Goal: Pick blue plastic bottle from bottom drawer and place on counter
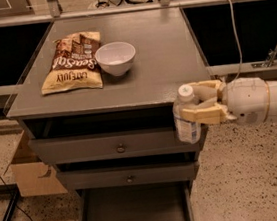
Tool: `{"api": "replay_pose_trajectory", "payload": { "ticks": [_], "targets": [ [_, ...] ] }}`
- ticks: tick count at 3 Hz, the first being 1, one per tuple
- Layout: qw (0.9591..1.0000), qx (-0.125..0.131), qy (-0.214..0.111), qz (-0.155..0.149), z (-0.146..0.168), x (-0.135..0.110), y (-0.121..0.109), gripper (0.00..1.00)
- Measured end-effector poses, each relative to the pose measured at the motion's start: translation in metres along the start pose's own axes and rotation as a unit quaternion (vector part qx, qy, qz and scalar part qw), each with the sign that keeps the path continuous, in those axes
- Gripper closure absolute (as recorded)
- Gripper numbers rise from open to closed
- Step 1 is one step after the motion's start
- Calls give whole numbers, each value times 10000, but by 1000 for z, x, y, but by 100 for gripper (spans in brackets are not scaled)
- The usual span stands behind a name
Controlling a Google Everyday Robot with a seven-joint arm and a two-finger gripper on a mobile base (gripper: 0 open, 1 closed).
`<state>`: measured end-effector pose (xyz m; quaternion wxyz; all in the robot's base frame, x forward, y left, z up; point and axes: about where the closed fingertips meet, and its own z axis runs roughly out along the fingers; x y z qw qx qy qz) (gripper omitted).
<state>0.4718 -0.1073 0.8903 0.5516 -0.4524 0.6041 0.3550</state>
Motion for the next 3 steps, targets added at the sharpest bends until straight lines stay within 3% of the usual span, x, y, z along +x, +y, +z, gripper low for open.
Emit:
{"api": "replay_pose_trajectory", "payload": {
  "ticks": [1, 3],
  "targets": [
    [9993, -208, 23, 297, 1, -12, -10, 100],
    [9993, -179, -10, 332, -9, -31, -25, 100]
  ]
}}
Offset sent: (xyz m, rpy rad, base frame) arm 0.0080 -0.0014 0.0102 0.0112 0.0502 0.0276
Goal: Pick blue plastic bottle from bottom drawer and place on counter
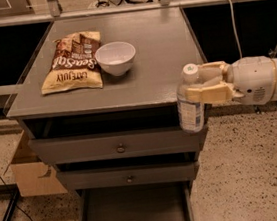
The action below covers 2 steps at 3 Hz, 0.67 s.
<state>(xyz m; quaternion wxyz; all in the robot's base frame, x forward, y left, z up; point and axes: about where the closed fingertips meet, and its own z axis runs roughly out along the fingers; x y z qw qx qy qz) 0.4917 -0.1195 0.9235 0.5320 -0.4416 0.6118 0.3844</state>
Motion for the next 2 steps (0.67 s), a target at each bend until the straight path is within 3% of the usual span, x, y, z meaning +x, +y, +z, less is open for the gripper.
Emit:
{"api": "replay_pose_trajectory", "payload": {
  "ticks": [1, 2],
  "targets": [
    [9996, 181, 74, -183, -24, -51, -17, 100],
    [9996, 181, 74, -183, -24, -51, -17, 100]
  ]
}}
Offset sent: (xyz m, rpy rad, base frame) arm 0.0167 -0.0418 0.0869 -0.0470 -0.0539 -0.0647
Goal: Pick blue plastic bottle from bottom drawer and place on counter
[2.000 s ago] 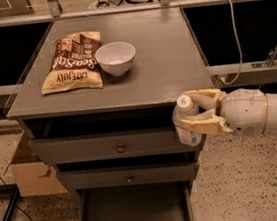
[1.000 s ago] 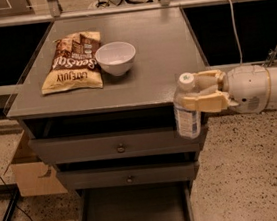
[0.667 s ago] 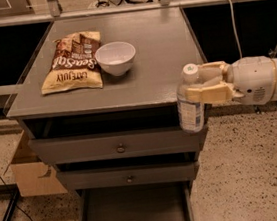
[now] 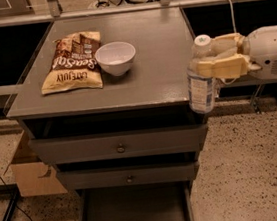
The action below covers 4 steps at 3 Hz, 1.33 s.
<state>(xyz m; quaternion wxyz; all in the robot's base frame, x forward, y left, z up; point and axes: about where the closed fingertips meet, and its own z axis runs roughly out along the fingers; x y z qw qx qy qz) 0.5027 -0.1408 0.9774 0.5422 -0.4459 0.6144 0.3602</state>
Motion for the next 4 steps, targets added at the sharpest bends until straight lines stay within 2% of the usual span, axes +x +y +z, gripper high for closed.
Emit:
{"api": "replay_pose_trajectory", "payload": {
  "ticks": [1, 2, 3, 4],
  "targets": [
    [9998, -31, -38, -166, 3, -35, -21, 100],
    [9994, -14, 3, -359, 6, -82, -39, 100],
    [9994, -22, 8, -352, 7, -80, -38, 100],
    [9992, -272, -259, -101, 20, -72, -50, 100]
  ]
}}
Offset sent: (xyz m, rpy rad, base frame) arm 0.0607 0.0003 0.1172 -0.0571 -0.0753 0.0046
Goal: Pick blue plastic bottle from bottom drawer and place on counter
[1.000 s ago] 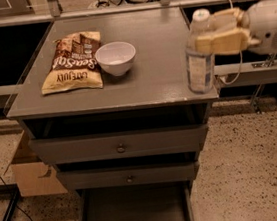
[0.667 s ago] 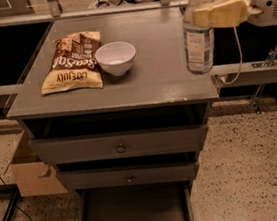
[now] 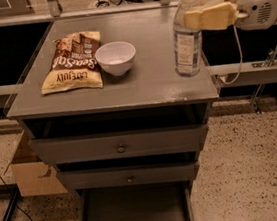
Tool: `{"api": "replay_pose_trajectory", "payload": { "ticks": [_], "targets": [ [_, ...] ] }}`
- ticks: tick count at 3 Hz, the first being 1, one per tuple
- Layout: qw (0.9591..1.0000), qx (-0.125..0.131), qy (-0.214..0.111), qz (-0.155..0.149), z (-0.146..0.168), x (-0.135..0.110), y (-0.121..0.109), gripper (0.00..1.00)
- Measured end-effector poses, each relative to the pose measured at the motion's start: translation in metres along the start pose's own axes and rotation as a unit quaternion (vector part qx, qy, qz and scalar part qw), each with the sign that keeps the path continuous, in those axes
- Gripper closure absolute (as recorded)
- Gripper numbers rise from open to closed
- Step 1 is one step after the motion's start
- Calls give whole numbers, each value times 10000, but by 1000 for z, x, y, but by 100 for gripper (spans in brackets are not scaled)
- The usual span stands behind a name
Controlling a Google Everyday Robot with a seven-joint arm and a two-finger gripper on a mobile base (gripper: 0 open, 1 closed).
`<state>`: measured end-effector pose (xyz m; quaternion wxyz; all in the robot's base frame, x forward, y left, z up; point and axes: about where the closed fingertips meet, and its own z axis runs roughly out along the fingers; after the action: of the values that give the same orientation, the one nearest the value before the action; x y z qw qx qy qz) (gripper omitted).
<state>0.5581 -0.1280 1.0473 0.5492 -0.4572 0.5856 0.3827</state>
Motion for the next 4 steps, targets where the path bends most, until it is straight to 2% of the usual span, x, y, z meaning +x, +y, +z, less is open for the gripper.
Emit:
{"api": "replay_pose_trajectory", "payload": {
  "ticks": [1, 2, 3, 4],
  "targets": [
    [9984, -385, -268, 313, 28, 21, -20, 100],
    [9982, -423, -320, 294, 32, 20, -24, 100],
    [9960, -660, -536, 269, 50, 24, -46, 100],
    [9957, -681, -555, 307, 52, 26, -46, 100]
  ]
}}
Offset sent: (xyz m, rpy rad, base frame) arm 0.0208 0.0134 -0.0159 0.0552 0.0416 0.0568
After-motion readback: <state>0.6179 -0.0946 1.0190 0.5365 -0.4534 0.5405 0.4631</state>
